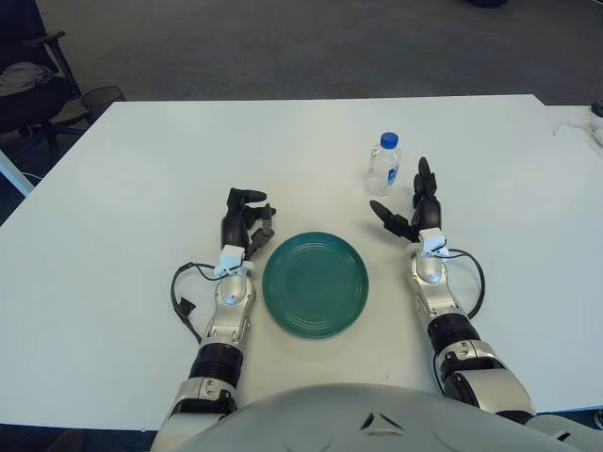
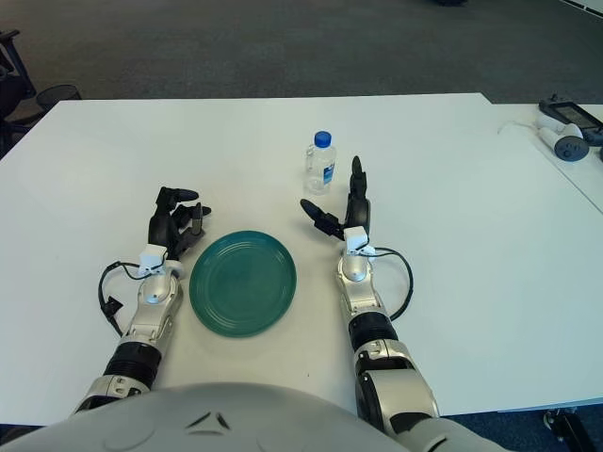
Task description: Put the bottle into the plate.
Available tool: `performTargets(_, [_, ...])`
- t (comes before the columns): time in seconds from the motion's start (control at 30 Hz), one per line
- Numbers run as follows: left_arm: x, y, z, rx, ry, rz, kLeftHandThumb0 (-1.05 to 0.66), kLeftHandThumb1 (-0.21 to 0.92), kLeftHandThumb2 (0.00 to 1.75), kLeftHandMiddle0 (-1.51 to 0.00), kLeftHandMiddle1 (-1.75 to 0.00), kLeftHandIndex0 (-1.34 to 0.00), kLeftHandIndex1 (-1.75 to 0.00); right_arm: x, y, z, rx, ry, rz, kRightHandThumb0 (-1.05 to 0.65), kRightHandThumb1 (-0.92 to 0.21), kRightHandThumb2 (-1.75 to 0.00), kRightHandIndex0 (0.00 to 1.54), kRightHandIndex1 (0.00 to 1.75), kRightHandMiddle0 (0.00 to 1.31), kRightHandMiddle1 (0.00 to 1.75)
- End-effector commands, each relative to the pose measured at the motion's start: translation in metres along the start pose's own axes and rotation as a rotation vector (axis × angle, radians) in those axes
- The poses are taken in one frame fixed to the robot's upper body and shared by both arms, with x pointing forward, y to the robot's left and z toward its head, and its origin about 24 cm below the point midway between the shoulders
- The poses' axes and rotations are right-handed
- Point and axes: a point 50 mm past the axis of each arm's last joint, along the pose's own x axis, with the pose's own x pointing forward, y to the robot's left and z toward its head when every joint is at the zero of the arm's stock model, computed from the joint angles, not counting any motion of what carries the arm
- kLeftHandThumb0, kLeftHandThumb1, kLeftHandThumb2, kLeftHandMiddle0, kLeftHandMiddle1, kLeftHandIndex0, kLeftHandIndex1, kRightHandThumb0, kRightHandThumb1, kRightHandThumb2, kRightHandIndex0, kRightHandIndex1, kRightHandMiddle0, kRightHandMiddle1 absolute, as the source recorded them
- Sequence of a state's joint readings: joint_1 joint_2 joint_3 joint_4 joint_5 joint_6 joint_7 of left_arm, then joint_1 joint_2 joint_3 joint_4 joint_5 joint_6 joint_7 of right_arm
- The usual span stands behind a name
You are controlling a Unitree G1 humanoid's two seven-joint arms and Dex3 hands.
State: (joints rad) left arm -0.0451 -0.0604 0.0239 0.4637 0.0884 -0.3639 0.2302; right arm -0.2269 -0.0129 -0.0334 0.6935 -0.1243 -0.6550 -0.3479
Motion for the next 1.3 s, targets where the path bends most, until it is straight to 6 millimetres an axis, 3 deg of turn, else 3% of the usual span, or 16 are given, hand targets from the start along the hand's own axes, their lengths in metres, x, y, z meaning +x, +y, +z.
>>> performTargets(0.0, [-0.019, 0.016, -0.031, 0.055, 0.154, 0.033, -0.37, 0.75, 0.76, -0.62, -1.17, -0.3, -1.75, -0.046, -0.026, -0.04, -0.05, 0.197, -0.09, -0.94, -0.68, -0.34, 0.0, 0.0, 0.01, 0.01])
performTargets(0.57, [-0.018, 0.013, -0.032, 0.049, 0.156, 0.027, -0.37, 0.73, 0.79, -0.63, -1.18, -0.31, -1.75, -0.036, -0.035, -0.039, -0.044, 0.189, -0.114, -0.81, -0.69, -0.38, 0.02, 0.01, 0.0, 0.13])
performTargets(0.9, [-0.019, 0.012, -0.032, 0.049, 0.158, 0.03, -0.37, 0.74, 0.78, -0.62, -1.17, -0.3, -1.75, -0.022, -0.035, -0.04, -0.108, 0.208, -0.093, -0.87, -0.73, -0.37, 0.01, 0.0, 0.0, 0.05])
performTargets(1.27, [-0.021, 0.012, -0.033, 0.06, 0.165, 0.038, -0.37, 0.76, 0.75, -0.62, -1.15, -0.29, -1.75, -0.005, -0.031, -0.04, -0.185, 0.215, -0.067, -0.98, -0.86, -0.2, 0.0, 0.0, 0.0, 0.0])
